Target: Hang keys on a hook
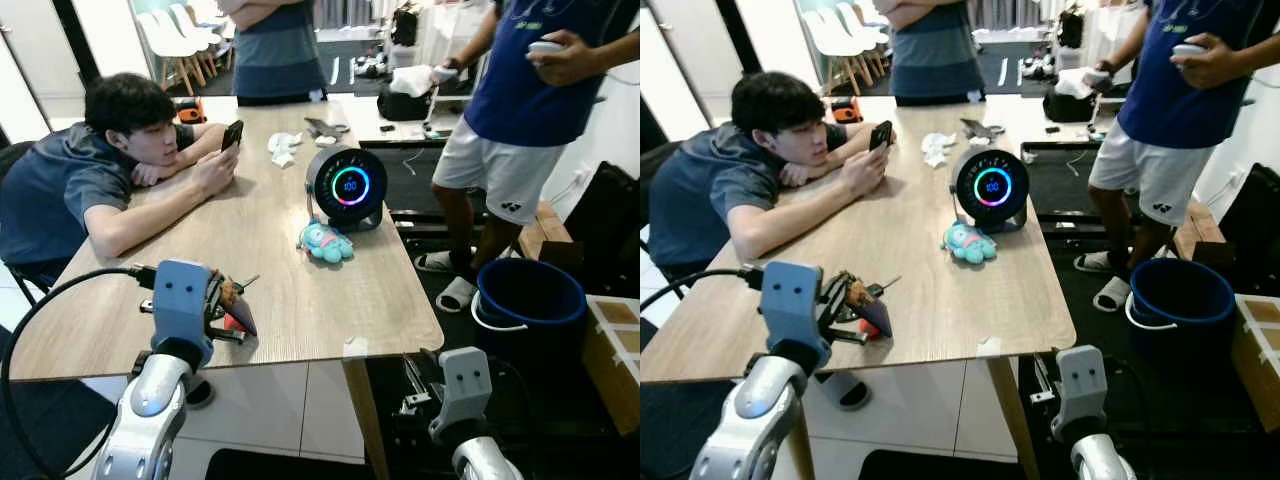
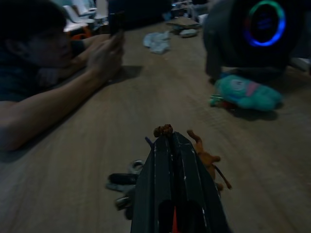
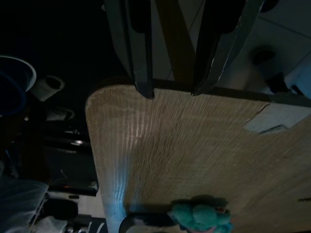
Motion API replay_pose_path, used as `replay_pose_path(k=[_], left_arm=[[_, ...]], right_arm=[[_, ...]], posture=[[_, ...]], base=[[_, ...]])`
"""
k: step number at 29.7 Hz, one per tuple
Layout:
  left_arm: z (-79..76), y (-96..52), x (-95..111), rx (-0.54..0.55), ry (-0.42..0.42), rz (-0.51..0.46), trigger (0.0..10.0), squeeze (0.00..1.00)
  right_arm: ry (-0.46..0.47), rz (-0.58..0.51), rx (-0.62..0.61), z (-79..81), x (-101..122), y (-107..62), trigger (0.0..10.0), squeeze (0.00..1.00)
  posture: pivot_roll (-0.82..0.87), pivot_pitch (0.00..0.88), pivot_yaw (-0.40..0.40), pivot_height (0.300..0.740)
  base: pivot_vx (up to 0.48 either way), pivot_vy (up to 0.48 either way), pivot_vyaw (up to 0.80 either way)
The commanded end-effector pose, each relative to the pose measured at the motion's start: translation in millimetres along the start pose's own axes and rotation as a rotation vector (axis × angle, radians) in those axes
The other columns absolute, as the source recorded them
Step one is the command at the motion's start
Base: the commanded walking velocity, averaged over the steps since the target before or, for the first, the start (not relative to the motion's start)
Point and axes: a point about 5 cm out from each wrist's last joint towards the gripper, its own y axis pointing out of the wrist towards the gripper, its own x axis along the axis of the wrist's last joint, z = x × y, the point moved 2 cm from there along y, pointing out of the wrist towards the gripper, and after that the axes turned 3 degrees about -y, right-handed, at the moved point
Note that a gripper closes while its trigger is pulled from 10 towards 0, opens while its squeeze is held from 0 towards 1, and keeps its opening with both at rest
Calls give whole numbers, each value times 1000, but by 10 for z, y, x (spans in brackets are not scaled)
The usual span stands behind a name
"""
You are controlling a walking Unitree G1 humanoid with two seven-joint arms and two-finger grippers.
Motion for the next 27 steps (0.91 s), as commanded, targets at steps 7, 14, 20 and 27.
replay_pose_path(k=[7,14,20,27], left_arm=[[36,-12,-25,17,7,5,10000,0],[35,-16,-26,18,8,6,10000,0],[37,-19,-25,18,8,6,10000,0],[22,-16,-32,13,5,10,10000,0]], right_arm=[[15,31,-3,12,-58,-16,10000,0],[17,33,-1,20,-61,-18,10000,0],[17,33,-2,21,-60,-25,10000,0],[17,36,-6,19,-64,-31,10000,0]], posture=[[50,118,70,740],[53,122,69,740],[52,125,70,740],[49,128,71,740]], base=[[0,0,800],[0,0,800],[0,0,800],[0,0,571]])
